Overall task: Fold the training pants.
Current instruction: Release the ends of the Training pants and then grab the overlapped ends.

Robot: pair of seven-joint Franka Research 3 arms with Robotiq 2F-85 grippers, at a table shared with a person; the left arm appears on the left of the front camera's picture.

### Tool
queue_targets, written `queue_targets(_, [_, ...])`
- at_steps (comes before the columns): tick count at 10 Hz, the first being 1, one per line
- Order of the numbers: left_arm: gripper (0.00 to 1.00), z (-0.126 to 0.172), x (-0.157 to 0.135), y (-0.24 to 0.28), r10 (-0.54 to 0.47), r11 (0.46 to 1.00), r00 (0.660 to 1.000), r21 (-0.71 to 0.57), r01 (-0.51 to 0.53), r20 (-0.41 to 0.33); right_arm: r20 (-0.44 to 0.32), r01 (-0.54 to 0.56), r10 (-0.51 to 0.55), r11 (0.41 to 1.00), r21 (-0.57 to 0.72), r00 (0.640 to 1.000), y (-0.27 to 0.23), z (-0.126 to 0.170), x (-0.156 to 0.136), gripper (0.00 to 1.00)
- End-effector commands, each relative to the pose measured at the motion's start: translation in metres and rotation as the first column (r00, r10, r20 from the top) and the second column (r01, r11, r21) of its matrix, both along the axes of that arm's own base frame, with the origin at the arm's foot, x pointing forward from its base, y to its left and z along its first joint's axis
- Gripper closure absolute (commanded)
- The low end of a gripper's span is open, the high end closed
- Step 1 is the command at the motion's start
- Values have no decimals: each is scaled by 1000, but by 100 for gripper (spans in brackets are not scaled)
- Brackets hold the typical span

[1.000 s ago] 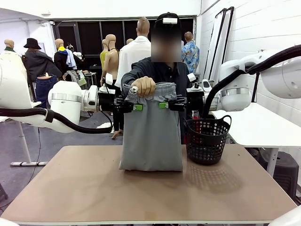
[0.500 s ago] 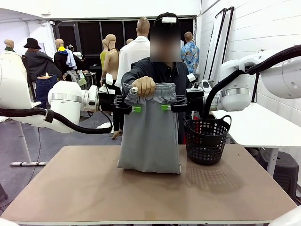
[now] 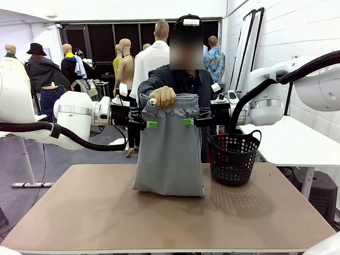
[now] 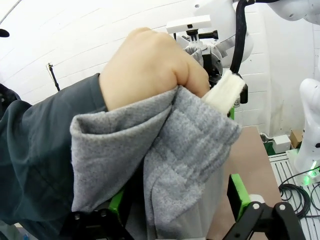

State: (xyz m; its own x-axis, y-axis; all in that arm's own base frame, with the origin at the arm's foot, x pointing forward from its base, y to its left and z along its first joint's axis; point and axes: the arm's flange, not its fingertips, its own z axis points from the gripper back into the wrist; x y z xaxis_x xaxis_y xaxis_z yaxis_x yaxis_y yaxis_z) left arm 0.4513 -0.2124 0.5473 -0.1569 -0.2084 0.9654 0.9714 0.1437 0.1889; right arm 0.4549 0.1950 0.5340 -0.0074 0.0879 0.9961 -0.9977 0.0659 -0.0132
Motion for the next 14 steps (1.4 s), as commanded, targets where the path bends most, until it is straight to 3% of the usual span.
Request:
queue_targets(1, [0,2,-3,1,13,1000,1000,22,-13,-6,8,8,-7,999,-52,1000,2,2,0,0])
queue_targets(14, [0,5,-20,41,170,985,985,19,-171,34,47,137,-133,988,-74,990,-35,11,-23,0])
